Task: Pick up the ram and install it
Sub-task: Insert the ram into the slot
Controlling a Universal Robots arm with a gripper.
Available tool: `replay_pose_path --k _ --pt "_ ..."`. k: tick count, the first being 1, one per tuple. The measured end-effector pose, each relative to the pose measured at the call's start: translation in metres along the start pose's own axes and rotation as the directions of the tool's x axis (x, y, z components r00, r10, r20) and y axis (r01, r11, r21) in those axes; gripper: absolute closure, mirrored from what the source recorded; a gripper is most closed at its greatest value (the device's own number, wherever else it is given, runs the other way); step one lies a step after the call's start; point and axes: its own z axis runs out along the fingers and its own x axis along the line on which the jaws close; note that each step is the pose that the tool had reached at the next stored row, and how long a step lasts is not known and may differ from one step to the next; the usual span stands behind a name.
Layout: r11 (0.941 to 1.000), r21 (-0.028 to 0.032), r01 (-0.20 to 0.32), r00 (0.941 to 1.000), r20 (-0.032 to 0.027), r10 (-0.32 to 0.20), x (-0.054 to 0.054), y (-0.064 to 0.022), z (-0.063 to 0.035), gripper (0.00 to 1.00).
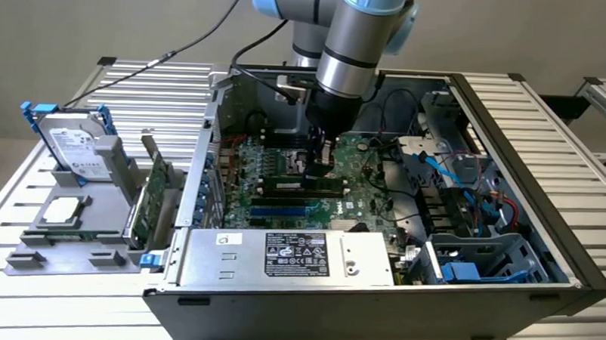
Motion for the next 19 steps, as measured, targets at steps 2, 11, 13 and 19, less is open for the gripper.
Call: replay_pose_path --k 2,11,13,19 --pt "1.0 0.0001 0.0 1.0 0.0003 0.0 -0.0005 0.0002 0.0002 0.86" --pt "1.0 0.0001 -0.001 1.0 -0.0028 0.001 -0.0047 0.0013 0.0007 0.6" --pt "1.0 0.0001 -0.001 1.0 -0.0045 0.001 -0.0071 0.0016 0.0008 0.6" --pt "1.0 -0.0022 -0.001 1.0 -0.008 0.001 -0.0089 0.0026 -0.0013 0.6"
